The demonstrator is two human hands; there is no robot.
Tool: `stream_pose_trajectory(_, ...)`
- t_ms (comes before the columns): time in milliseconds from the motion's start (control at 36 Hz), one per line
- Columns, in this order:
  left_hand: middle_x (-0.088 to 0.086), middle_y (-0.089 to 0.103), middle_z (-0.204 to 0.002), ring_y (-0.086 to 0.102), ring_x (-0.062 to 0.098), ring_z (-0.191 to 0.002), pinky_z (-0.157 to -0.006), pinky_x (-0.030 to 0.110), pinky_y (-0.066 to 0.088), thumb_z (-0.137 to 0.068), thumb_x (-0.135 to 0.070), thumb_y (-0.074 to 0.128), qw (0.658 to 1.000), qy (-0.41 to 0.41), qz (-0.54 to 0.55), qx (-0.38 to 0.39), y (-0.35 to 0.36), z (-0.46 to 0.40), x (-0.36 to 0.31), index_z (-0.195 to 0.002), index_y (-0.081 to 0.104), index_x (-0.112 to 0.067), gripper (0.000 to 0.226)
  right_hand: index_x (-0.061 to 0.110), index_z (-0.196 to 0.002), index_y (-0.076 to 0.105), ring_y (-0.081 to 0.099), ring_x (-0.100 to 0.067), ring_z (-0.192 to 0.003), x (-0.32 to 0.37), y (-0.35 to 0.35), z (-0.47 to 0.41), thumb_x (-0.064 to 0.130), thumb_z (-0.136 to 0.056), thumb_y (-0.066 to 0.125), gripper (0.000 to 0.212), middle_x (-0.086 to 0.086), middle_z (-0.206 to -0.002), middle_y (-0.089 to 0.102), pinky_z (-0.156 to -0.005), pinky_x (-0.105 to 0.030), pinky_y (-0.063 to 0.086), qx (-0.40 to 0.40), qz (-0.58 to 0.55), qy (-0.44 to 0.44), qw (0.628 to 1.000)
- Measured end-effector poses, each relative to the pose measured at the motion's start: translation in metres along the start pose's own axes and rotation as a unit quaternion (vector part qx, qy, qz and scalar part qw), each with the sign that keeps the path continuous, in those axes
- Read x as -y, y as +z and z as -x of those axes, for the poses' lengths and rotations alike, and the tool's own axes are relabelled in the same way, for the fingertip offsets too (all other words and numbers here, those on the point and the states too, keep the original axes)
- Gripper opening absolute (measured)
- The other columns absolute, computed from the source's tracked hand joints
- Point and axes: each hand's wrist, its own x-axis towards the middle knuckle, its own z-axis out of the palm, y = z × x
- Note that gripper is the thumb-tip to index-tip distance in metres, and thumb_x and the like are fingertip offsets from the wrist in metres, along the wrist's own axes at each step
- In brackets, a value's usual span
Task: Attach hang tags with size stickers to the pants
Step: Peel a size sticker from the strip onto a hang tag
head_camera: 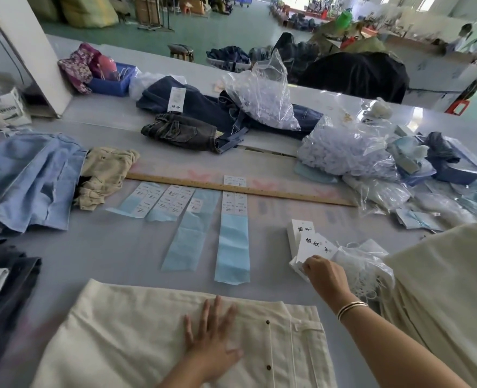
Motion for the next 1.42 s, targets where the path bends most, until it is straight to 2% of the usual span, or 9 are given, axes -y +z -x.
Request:
stream_pose_trajectory(194,-0.004,-0.030,-0.154,-0.033,0.013,-0.140,-0.107,0.054,-0.020,-0.062,-0.068,0.058,0.996,-0.077,0.008,0.048,-0.010,0.000,-0.012,-0.150,0.007,-0.041,0.105,0.009,-0.080,0.066,0.064,-0.030,-0.083,0.001,0.000,0.002,0.032,-0.089,0.060,0.025,-0.005,-0.091,0.066,-0.062,-0.030,0.039,-0.007,-0.111,0.031,0.993)
stream_pose_trajectory(306,0.010,0.054,-0.135,0.057,0.027,-0.120,-0.086,0.051,0.049,-0.044,-0.040,0.078,0.998,-0.030,0.050,-0.001,-0.029,-0.016,-0.036,-0.114,0.067,-0.024,0.073,0.018,-0.073,0.063,0.062,-0.024,-0.080,-0.002,0.000,0.001,0.036,-0.084,0.065,0.022,0.001,-0.087,0.065,-0.062,-0.028,0.039,0.034,-0.152,0.066,0.986)
stream_pose_trajectory(472,0.001,0.003,-0.161,0.003,0.016,-0.147,-0.118,0.036,0.009,-0.092,-0.025,0.045,0.983,0.163,0.061,0.053,-0.058,-0.089,-0.097,-0.150,0.018,-0.016,0.065,0.016,-0.067,0.052,0.055,-0.024,-0.071,-0.015,-0.006,-0.012,0.032,-0.090,0.061,0.029,-0.002,-0.068,0.058,-0.064,-0.032,0.038,0.061,-0.272,0.111,0.954)
stream_pose_trajectory(694,0.004,0.029,-0.148,0.024,0.026,-0.138,-0.110,0.043,0.024,-0.089,-0.018,0.054,0.977,0.172,-0.083,0.094,-0.059,-0.145,-0.129,-0.143,0.033,-0.015,0.059,0.008,-0.071,0.053,0.049,-0.021,-0.075,-0.031,0.000,-0.030,0.020,-0.094,0.055,0.026,-0.009,-0.069,0.055,-0.063,-0.030,0.030,0.035,-0.384,0.179,0.905)
stream_pose_trajectory(861,0.000,0.033,-0.144,0.031,0.027,-0.130,-0.102,0.045,0.028,-0.087,-0.018,0.052,0.978,0.175,-0.054,0.102,-0.051,-0.152,-0.125,-0.137,0.039,-0.020,0.052,0.010,-0.091,0.059,0.053,-0.021,-0.074,-0.070,-0.043,-0.036,0.024,-0.090,0.061,0.014,-0.011,-0.082,0.058,-0.064,-0.022,0.046,-0.283,-0.574,0.352,0.683)
stream_pose_trajectory(944,-0.004,0.045,-0.142,0.033,0.022,-0.131,-0.103,0.038,0.027,-0.099,-0.031,0.039,0.975,0.108,0.167,0.097,-0.063,-0.157,-0.127,-0.131,0.051,-0.024,0.035,0.016,-0.085,0.058,0.050,-0.002,-0.059,-0.055,-0.072,-0.025,0.026,-0.089,0.063,0.012,0.002,-0.072,0.057,-0.055,-0.017,0.035,-0.366,-0.524,0.268,0.721)
stream_pose_trajectory(1056,0.002,0.061,-0.120,0.056,0.014,-0.107,-0.084,0.019,0.043,-0.101,-0.051,0.019,0.685,-0.068,0.709,0.152,-0.095,-0.159,-0.118,-0.129,0.055,-0.014,0.059,0.016,-0.080,0.062,0.063,0.010,-0.078,0.000,-0.072,-0.001,0.013,-0.084,0.069,0.009,0.006,-0.090,0.070,-0.069,-0.012,0.047,-0.275,-0.443,0.016,0.853)
stream_pose_trajectory(1139,0.014,0.068,-0.114,0.064,0.027,-0.101,-0.090,0.037,0.045,-0.093,-0.064,0.019,0.505,-0.091,0.844,0.155,-0.109,-0.165,-0.085,-0.119,0.062,-0.011,0.073,0.014,-0.083,0.068,0.070,-0.011,-0.077,0.044,-0.055,0.010,0.020,-0.080,0.072,0.008,0.006,-0.090,0.074,-0.086,-0.028,0.053,-0.204,-0.347,-0.155,0.902)
stream_pose_trajectory(1417,0.001,0.067,-0.091,0.061,0.020,-0.087,-0.068,0.025,0.044,-0.094,-0.027,0.053,0.882,-0.190,0.432,-0.004,-0.100,-0.145,0.064,-0.096,0.067,-0.015,0.019,0.023,-0.088,0.068,0.065,-0.009,-0.084,0.134,-0.025,-0.027,0.045,-0.089,0.054,0.026,0.010,-0.092,0.071,-0.073,-0.023,0.046,-0.015,-0.384,-0.198,0.901)
